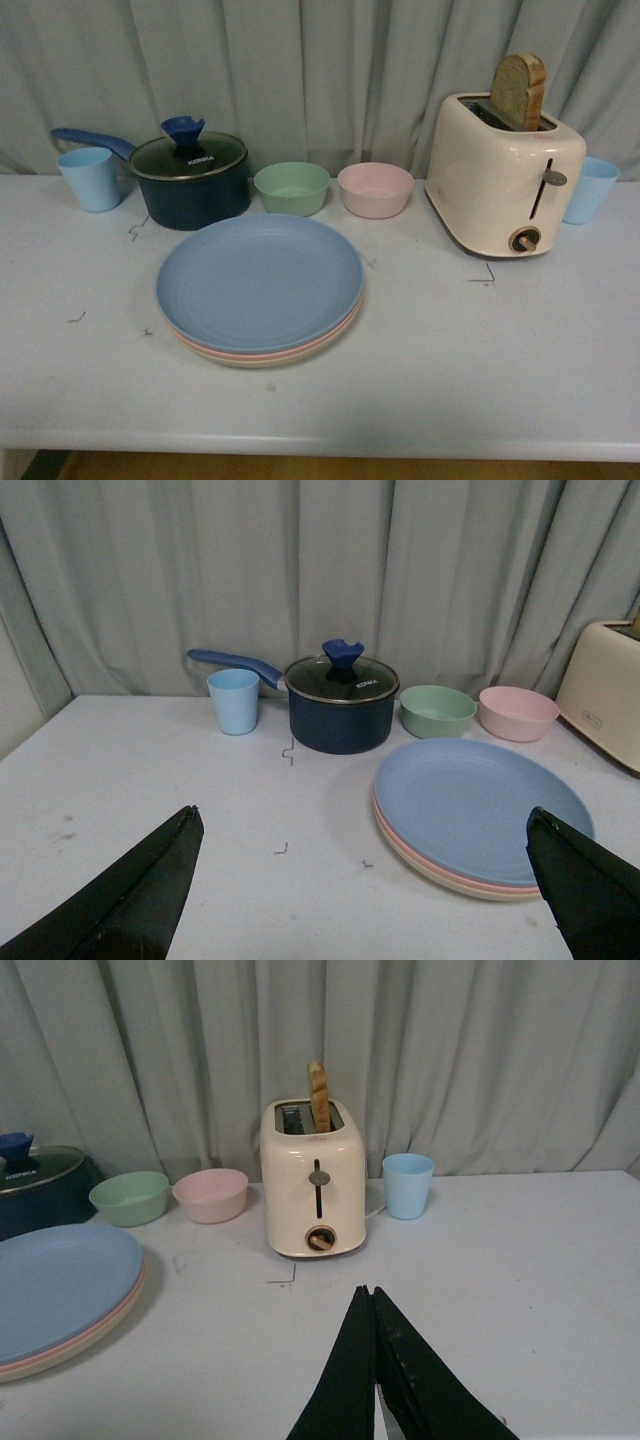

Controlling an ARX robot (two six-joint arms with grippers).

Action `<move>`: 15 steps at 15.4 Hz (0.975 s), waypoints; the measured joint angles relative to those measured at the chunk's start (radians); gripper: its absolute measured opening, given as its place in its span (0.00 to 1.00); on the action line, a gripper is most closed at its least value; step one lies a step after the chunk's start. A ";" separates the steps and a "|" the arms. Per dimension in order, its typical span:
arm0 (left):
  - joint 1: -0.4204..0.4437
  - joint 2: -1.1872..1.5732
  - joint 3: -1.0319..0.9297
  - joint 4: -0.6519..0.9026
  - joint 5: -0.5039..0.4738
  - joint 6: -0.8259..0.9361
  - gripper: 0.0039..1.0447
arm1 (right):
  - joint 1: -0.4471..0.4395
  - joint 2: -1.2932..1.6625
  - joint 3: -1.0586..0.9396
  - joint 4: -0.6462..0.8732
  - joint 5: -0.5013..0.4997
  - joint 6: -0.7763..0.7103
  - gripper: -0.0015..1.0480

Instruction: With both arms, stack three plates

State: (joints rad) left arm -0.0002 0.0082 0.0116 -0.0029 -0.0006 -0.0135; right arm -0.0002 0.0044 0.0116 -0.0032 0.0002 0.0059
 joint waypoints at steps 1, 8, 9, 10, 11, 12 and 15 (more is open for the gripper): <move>0.000 0.000 0.000 0.000 0.000 0.000 0.94 | 0.000 0.000 0.000 0.000 0.000 0.000 0.02; 0.000 0.000 0.000 0.000 0.000 0.000 0.94 | 0.000 0.000 0.000 0.000 0.000 -0.001 0.79; 0.000 0.000 0.000 0.000 0.000 0.000 0.94 | 0.000 0.000 0.000 0.000 0.000 -0.001 0.93; 0.000 0.000 0.000 0.000 0.000 0.000 0.94 | 0.000 0.000 0.000 0.000 0.000 0.000 0.95; 0.000 0.000 0.000 0.000 0.000 0.000 0.94 | 0.000 0.000 0.000 0.000 0.000 -0.001 0.93; 0.000 0.000 0.000 0.000 0.000 0.000 0.94 | 0.000 0.000 0.000 0.000 0.000 -0.001 0.94; 0.000 0.000 0.000 0.000 0.000 0.000 0.94 | 0.000 0.000 0.000 0.000 0.000 -0.001 0.94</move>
State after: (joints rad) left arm -0.0002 0.0082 0.0116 -0.0032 -0.0006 -0.0135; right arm -0.0002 0.0044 0.0116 -0.0036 -0.0002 0.0051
